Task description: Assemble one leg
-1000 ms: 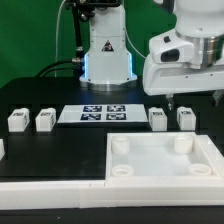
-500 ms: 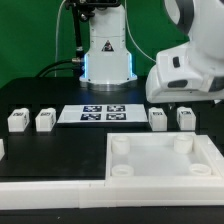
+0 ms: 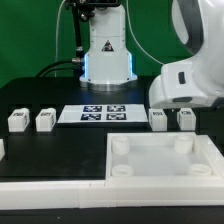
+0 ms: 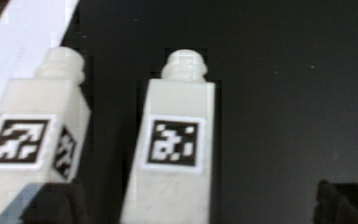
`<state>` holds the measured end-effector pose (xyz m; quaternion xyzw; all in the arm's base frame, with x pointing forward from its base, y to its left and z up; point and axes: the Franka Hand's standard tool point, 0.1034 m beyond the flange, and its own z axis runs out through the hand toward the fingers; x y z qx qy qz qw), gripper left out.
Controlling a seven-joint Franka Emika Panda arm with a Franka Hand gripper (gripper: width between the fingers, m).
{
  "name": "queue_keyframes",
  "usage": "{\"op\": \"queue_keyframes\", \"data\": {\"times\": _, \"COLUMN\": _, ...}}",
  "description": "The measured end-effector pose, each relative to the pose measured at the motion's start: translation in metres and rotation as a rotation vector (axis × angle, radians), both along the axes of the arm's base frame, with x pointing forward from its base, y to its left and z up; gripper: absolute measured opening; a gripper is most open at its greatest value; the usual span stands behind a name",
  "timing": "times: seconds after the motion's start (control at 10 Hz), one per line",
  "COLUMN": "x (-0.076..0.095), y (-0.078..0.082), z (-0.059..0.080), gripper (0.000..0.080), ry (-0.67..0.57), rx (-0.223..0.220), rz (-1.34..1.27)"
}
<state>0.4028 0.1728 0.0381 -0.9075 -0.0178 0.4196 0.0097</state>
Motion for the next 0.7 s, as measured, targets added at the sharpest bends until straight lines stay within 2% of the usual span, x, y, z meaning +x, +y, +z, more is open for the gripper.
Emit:
{"op": "queue_keyframes", "data": {"times": 0.5, "x": -0.025, "y": -0.002, "z": -0.022, "gripper": 0.0649, "ry": -0.015, "rx": -0.004, "rz": 0.001}}
{"op": "queue_keyframes", "data": {"times": 0.7, "x": -0.028, "y": -0.002, "z": -0.028, "gripper": 0.0649, "ry": -0.019, "rx": -0.003, "rz": -0.001}}
